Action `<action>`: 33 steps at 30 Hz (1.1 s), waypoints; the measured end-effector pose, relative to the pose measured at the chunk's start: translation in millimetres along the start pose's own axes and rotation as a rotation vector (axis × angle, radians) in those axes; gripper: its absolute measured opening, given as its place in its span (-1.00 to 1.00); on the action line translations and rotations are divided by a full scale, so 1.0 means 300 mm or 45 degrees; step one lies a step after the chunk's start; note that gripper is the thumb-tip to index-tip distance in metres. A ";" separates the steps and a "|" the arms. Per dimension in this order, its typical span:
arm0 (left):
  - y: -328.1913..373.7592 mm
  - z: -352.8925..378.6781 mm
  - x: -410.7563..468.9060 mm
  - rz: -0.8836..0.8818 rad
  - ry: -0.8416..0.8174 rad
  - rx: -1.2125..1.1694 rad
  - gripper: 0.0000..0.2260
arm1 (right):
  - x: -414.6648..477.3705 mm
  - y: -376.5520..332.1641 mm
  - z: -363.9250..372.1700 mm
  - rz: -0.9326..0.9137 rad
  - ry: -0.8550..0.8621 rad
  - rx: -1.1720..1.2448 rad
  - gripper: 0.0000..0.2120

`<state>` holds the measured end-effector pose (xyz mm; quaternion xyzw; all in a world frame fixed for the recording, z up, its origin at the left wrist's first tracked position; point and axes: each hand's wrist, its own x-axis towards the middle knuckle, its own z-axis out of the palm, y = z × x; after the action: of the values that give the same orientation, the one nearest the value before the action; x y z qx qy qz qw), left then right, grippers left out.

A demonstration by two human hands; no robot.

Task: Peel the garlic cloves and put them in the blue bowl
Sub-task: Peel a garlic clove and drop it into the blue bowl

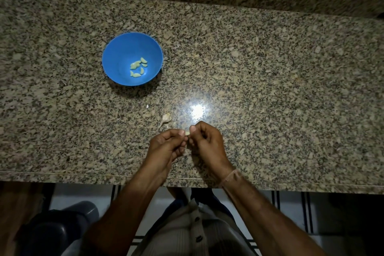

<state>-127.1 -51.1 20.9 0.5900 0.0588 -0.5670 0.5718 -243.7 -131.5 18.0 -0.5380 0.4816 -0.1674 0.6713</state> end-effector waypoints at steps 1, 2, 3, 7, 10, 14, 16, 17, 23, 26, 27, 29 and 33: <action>-0.002 0.003 -0.001 0.001 -0.009 -0.038 -0.95 | 0.002 -0.002 0.001 0.027 -0.007 0.055 -0.73; -0.005 0.001 -0.001 0.001 -0.016 -0.062 -0.94 | 0.005 -0.007 0.002 0.009 0.001 0.042 -0.74; -0.006 -0.001 -0.001 0.015 -0.012 -0.064 -0.92 | 0.009 -0.014 -0.002 -0.055 0.030 -0.034 -0.73; -0.016 -0.019 -0.004 0.192 0.076 0.099 -0.84 | 0.014 -0.019 -0.020 -0.336 0.142 -0.457 -0.78; -0.020 -0.020 0.003 0.288 0.147 0.169 -0.85 | 0.024 0.016 -0.034 -0.461 0.144 -0.751 -0.88; -0.016 -0.014 -0.004 0.338 0.156 0.200 -0.90 | 0.009 0.005 -0.031 -0.504 0.174 -0.695 -0.83; -0.015 -0.010 -0.012 0.345 0.151 0.207 -0.93 | -0.007 -0.020 -0.016 -0.274 0.092 -0.321 -0.91; -0.015 -0.007 -0.017 0.338 0.149 0.205 -0.93 | -0.014 -0.031 -0.011 -0.160 0.078 -0.156 -0.95; -0.010 -0.004 -0.025 0.118 0.103 -0.085 -0.90 | -0.023 -0.042 -0.004 -0.025 0.072 0.131 -0.95; -0.018 -0.004 -0.019 0.151 0.212 0.054 -0.82 | -0.018 -0.030 -0.009 -0.052 0.084 0.103 -0.93; -0.024 -0.004 -0.016 0.237 0.267 0.224 -0.83 | -0.016 -0.027 -0.011 -0.057 0.094 0.094 -0.92; -0.029 -0.007 -0.010 0.418 0.350 0.523 -0.96 | -0.012 -0.020 -0.015 -0.039 0.103 0.109 -0.92; -0.010 0.001 -0.032 0.687 0.315 0.816 -0.90 | -0.008 -0.010 -0.021 0.030 0.084 0.252 -0.93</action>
<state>-132.7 -44.8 26.2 0.7953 -0.2084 -0.3119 0.4762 -249.0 -134.3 22.2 -0.4577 0.4910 -0.2239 0.7066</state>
